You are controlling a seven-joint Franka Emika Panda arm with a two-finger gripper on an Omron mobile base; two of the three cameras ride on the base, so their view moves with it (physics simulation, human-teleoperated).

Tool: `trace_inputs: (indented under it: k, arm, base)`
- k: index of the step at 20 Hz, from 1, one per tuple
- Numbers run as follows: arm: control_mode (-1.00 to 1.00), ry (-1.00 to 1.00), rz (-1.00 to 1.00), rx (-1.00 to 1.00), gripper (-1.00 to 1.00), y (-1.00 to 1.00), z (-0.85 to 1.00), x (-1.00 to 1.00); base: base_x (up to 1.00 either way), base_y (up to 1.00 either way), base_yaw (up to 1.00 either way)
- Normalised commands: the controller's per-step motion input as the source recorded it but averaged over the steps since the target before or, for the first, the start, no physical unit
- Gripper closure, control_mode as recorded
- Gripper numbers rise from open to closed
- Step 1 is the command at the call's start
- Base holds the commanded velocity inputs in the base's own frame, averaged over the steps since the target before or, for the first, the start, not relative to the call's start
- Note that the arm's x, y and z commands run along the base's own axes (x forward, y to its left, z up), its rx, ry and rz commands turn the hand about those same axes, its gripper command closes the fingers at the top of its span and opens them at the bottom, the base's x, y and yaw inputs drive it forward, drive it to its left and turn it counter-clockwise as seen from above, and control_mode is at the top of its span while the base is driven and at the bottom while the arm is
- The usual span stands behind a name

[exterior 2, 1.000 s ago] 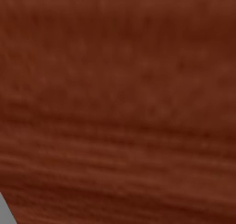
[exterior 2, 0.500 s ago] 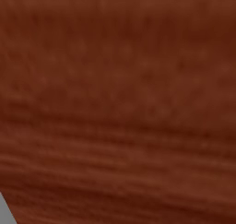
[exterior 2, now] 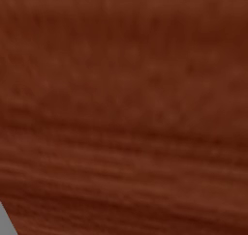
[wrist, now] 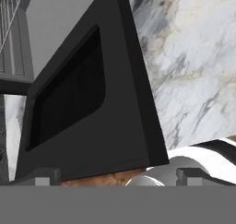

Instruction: Pull the toaster oven rack outwards. Pick up the baguette from the plate and place it on the toaster oven rack. Close the toaster oven door fully and set the temperature to the lowest setting.

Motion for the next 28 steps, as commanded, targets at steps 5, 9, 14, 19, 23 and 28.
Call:
trace_inputs:
  k: [5, 9, 14, 19, 23, 28]
  arm:
    - [-1.00, 0.00, 0.00, 0.03, -1.00, 0.23, -0.06, -0.06]
    - [-1.00, 0.00, 0.00, 0.02, -1.00, 0.26, -0.07, -0.01]
    - [-1.00, 0.00, 0.00, 0.03, -1.00, 0.06, -0.23, -0.01]
    - [-1.00, 0.00, 0.00, 0.01, -1.00, 0.00, -0.14, 0.03]
    - [-1.00, 0.00, 0.00, 0.02, -1.00, -0.09, -0.03, 0.14]
    - [-1.00, 0.00, 0.00, 0.08, -1.00, -0.22, 0.00, 0.10]
  base:
    - [0.00, 0.00, 0.00]
    - [0.00, 0.00, 0.00]
    - [0.00, 0.00, 0.00]
    - [0.00, 0.00, 0.00]
    - [0.00, 0.00, 0.00]
    - [0.00, 0.00, 0.00]
